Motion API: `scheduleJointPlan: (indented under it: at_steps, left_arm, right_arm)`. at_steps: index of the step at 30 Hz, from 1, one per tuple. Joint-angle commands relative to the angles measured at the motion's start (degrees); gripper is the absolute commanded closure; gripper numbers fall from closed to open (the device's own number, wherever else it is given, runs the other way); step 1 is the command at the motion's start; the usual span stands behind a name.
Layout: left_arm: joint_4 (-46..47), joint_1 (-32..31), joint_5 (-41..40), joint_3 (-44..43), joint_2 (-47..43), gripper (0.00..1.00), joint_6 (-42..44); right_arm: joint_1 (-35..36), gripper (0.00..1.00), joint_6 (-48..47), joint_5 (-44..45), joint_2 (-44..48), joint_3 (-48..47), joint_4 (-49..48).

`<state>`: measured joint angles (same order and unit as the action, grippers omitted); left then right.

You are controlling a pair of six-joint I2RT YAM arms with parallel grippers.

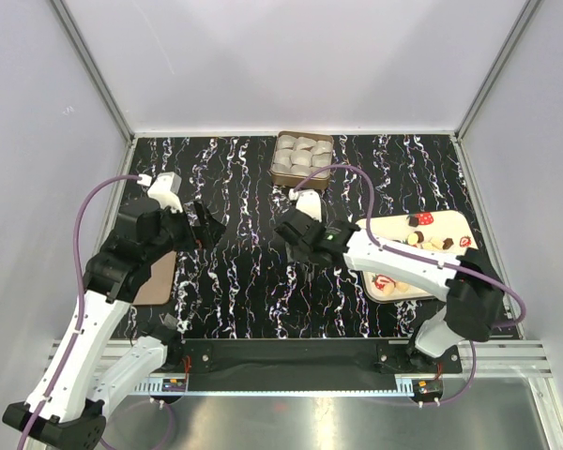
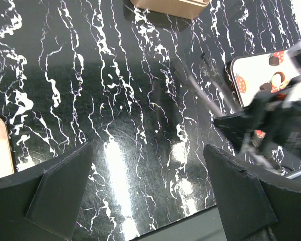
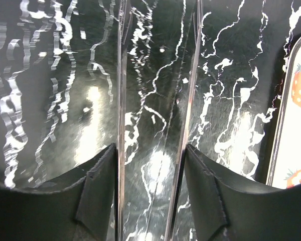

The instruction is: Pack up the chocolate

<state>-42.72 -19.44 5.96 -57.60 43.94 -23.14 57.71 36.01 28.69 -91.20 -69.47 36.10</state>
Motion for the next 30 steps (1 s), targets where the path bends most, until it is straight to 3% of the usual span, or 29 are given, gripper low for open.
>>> scheduleJointPlan:
  at_steps: [1, 7, 13, 22, 30]
  left_arm:
    - [3.26, 0.11, 1.69, 0.65, 0.18, 0.01, -1.03]
    - [4.05, 0.11, 2.22, 1.35, 0.79, 0.01, -1.74]
    - [4.05, 0.02, 2.3, 1.79, 1.06, 0.01, -1.3]
    - [5.27, 0.11, 4.68, 3.81, 1.23, 0.01, -1.3]
    - [6.6, 0.11, 6.26, 4.61, 1.32, 0.01, -0.86]
  right_arm:
    - [-0.23, 0.4, -2.17, -1.87, 4.53, -3.13, 4.16]
    - [-1.81, 0.44, -2.52, -8.02, 7.44, -1.02, 0.82]
    - [-2.87, 0.46, -2.0, -7.78, 8.67, -1.19, 1.69]
    - [-11.47, 0.49, 1.69, -1.18, 18.06, -2.6, 17.15]
    - [-17.28, 0.5, 5.74, -1.52, 29.58, 1.79, 28.24]
